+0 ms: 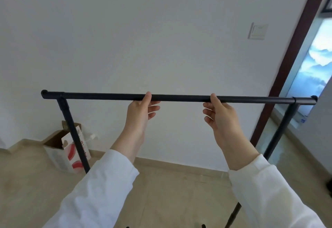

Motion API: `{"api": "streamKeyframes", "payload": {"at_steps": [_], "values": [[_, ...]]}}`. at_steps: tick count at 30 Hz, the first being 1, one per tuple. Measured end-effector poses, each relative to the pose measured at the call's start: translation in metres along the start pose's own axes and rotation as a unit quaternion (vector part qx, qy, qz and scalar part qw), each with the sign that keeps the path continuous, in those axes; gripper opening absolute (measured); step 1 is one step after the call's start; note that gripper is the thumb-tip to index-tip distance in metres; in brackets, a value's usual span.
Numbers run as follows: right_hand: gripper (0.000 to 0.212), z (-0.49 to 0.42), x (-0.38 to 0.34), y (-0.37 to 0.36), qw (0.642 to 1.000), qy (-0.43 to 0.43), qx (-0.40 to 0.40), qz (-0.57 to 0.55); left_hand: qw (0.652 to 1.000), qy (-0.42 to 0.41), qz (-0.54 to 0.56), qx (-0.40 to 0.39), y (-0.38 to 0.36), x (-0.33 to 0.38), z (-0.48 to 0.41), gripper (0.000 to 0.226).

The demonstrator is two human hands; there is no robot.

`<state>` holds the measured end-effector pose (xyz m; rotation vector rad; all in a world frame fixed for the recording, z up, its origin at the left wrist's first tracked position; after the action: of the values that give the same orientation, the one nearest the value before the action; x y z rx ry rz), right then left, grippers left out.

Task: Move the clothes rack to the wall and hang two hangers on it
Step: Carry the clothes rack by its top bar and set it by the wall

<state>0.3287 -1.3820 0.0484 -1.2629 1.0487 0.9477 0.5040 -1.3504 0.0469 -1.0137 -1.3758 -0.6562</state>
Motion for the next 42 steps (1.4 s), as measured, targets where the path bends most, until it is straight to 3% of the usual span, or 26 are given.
{"api": "streamKeyframes", "payload": {"at_steps": [11,28,42], "values": [[0.018,-0.072,-0.001,0.002,0.993,0.018,0.113,-0.014,0.993,0.026,-0.001,-0.118,-0.059,-0.023,-0.103,0.021],[0.018,-0.189,-0.004,0.004,0.991,0.024,0.132,-0.019,0.989,0.052,-0.009,-0.139,-0.134,-0.046,-0.214,0.021],[0.019,-0.274,0.003,-0.027,0.971,0.04,0.236,-0.005,0.968,0.07,-0.001,-0.241,-0.174,-0.067,-0.326,0.02]]}}
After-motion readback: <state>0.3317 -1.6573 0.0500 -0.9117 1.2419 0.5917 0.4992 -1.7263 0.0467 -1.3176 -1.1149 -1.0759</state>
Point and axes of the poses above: each hand's wrist, its own z-axis away from the middle knuckle, its own y-axis out of the back of the hand, x = y × z, the point moved 1 cm from there along -z, towards the middle knuckle, and after that the axes turned 1 degree about y, right-handed, at the moved point
